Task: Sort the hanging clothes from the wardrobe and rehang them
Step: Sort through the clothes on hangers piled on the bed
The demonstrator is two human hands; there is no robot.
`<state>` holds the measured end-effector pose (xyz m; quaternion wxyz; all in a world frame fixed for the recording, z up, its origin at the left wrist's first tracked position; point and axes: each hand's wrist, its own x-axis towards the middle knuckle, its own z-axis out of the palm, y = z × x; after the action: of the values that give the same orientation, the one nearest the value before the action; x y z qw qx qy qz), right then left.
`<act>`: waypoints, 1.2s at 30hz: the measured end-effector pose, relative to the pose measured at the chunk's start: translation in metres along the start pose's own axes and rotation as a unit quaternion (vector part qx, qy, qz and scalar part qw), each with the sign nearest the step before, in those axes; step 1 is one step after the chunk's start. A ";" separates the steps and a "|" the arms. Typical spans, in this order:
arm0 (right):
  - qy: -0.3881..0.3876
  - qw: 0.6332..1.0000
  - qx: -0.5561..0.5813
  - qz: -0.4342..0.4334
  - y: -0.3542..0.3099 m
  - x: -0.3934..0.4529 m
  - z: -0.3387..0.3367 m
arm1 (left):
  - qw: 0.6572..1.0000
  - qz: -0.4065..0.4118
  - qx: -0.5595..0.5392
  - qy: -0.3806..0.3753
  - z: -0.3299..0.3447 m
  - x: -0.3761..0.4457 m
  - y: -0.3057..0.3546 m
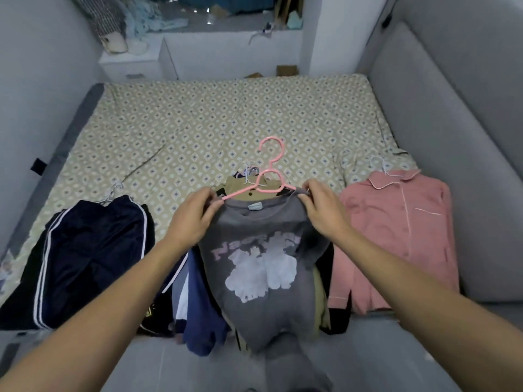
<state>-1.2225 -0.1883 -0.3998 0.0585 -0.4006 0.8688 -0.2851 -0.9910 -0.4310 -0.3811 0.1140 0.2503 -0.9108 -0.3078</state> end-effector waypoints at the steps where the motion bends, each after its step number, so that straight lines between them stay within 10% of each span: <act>1: 0.014 1.000 -0.003 -0.006 -0.007 -0.019 -0.012 | 1.000 0.012 -0.001 0.003 -0.005 -0.016 0.010; 18: 0.181 0.979 -0.087 0.039 0.051 -0.251 -0.203 | 0.967 0.247 0.045 -0.039 0.048 -0.116 0.216; 28: 0.172 0.971 -0.142 0.092 0.201 -0.287 -0.289 | 0.960 0.201 0.001 -0.196 0.186 -0.080 0.327; 36: 0.136 0.979 -0.124 0.093 0.290 -0.235 -0.320 | 0.974 0.147 -0.023 -0.168 0.255 -0.019 0.355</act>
<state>-1.3626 0.2762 -0.3211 -0.0835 -0.2796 0.9308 -0.2203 -1.2043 -0.0491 -0.3626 0.0094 0.0554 -0.9365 -0.3462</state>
